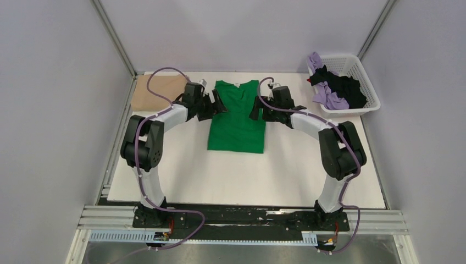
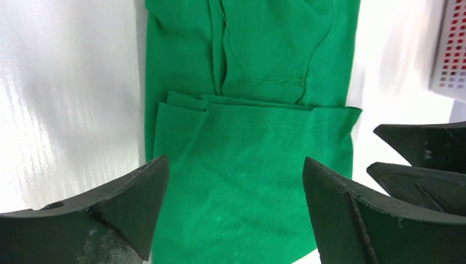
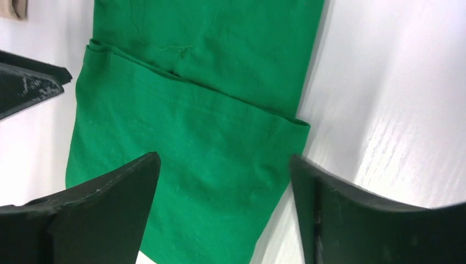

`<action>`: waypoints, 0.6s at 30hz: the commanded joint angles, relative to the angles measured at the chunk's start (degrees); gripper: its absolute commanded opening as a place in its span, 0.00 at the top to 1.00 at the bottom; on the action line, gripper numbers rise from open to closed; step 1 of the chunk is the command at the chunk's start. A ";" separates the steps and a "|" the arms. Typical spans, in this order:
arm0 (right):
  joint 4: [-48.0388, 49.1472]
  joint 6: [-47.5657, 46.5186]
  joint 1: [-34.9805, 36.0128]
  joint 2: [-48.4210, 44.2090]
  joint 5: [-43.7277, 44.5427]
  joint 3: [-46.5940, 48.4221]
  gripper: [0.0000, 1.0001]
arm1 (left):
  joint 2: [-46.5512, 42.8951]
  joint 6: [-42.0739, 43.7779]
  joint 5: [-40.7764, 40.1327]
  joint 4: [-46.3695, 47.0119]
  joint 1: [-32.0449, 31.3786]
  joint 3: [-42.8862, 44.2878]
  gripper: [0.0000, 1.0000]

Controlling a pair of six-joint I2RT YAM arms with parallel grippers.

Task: Fold and stack the t-shirts
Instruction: Fold the folded rectangular tshirt in 1/3 of the way

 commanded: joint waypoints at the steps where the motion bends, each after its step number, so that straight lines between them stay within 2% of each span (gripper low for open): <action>1: 4.83 -0.83 -0.02 -5.61 -1.95 -0.64 0.03 | -6.15 0.93 3.17 4.27 0.70 -0.66 0.01; 3: 5.53 0.01 0.09 -8.48 -2.04 -3.53 0.00 | -10.85 1.39 3.44 4.08 0.70 -3.54 0.00; 11: 4.99 5.91 0.32 -21.60 -4.02 -17.11 0.00 | -26.37 1.99 0.33 -2.31 0.62 -20.02 0.00; 18: 4.50 9.59 0.97 -27.42 -8.75 -27.09 0.00 | -32.78 1.39 -1.85 -6.04 0.62 -29.91 0.00</action>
